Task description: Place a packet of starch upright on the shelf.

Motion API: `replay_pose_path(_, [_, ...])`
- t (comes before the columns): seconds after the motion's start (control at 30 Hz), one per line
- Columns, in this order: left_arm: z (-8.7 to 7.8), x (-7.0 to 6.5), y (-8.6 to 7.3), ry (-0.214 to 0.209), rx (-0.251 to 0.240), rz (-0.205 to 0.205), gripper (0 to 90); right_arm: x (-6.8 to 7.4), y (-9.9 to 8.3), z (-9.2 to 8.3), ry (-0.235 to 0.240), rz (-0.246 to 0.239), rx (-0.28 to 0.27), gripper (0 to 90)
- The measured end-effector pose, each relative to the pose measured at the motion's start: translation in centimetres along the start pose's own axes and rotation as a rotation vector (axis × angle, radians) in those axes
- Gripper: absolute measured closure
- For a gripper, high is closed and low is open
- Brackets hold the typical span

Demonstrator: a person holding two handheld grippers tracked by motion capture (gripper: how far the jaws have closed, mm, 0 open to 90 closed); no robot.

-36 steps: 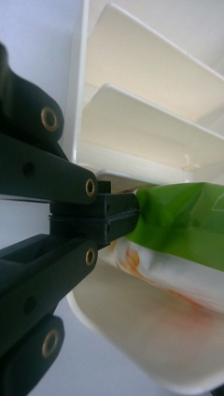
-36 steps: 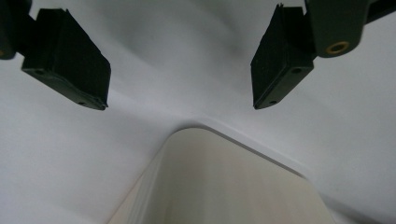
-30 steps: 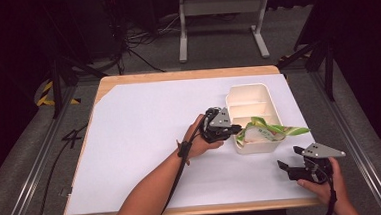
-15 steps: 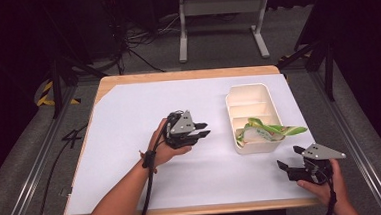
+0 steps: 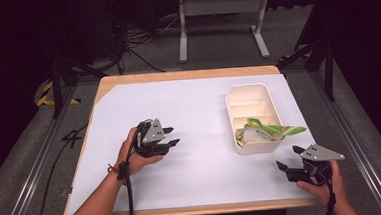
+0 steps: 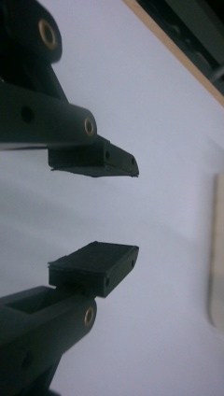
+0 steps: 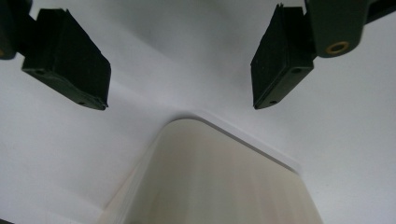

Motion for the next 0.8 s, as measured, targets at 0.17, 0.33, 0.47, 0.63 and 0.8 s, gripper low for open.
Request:
replay_pose_path(0.17, [-0.7, 0.3, -1.9, 0.046, 0.048, -0.022, 43.9, 0.1, 0.0, 0.0, 0.001, -0.007, 0.001, 19.9])
replay_pose_path(0.33, [-1.3, 0.8, -3.5, 0.087, 0.072, -0.058, 33.1, 0.1, 0.0, 0.0, 0.000, -0.009, 0.000, 19.9])
replay_pose_path(0.47, [-1.6, 1.2, -5.1, 0.133, 0.106, -0.084, 24.1, 0.0, 0.0, 0.1, 0.003, -0.007, 0.005, 19.9])
replay_pose_path(0.63, [-2.5, 1.4, -6.4, 0.154, 0.111, -0.091, 15.9, 0.0, 0.0, 0.2, 0.003, -0.014, 0.011, 19.8])
replay_pose_path(0.8, [-3.7, 1.1, -7.7, 0.165, 0.115, -0.087, 13.0, 0.0, 0.0, 0.1, 0.003, -0.011, 0.009, 19.7])
Point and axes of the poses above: each handheld gripper's, and its own axes: z roughly forward along the jaws, y roughly out of its top, x roughly to its left, the point moved 4 cm from there along z, roughly forward along the jaws, and after that the axes turned 14 degrees about y, right-handed, at the moved point
